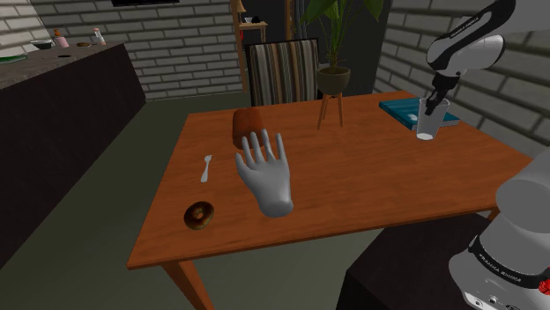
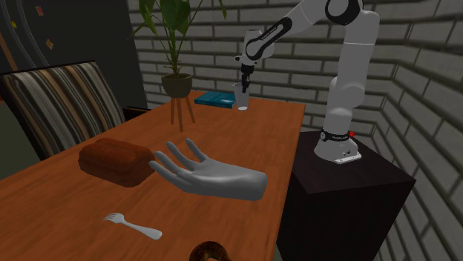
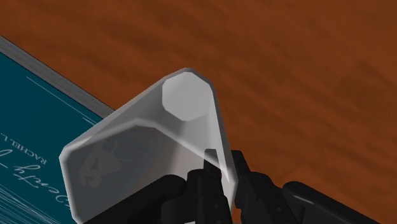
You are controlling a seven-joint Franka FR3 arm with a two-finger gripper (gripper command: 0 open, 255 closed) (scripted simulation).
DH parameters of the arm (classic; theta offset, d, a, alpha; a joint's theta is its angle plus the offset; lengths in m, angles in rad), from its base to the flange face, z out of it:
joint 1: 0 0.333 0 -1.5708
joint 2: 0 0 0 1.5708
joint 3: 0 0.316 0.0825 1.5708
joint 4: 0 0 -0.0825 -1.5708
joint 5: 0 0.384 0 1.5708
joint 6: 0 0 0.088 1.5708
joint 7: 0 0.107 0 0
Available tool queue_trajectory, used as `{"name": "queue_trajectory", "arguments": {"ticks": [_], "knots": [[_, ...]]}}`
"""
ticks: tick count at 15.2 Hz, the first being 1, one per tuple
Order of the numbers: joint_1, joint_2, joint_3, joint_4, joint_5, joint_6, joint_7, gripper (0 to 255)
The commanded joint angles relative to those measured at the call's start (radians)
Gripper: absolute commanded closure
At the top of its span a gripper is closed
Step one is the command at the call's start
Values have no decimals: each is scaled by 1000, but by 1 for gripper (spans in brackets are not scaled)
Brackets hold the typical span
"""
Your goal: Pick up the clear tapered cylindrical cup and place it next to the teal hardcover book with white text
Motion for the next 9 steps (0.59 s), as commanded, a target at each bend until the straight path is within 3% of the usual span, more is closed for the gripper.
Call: {"name": "queue_trajectory", "arguments": {"ticks": [1, 4, 5, 9], "knots": [[0, 1, 0, 0, 1, 2, 0, 255], [0, 1, 0, 0, 1, 2, 0, 255], [0, 1, 0, 0, 1, 2, 0, 0], [0, 1, 0, 0, 1, 2, 0, 0]]}}
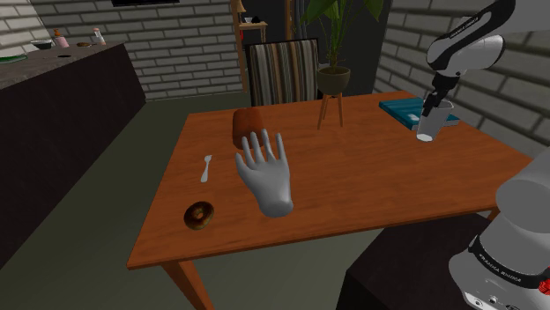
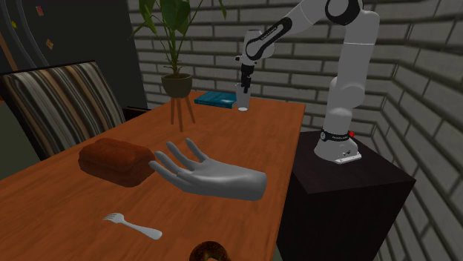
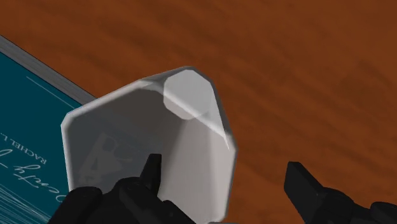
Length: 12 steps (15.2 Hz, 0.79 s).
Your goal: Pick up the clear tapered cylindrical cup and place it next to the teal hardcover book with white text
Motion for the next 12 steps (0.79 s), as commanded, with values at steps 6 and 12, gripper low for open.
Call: {"name": "queue_trajectory", "arguments": {"ticks": [6, 12], "knots": [[0, -86, 8, 43, -47, -122, 34, 0], [0, -86, 8, 43, -47, -122, 34, 0]]}}
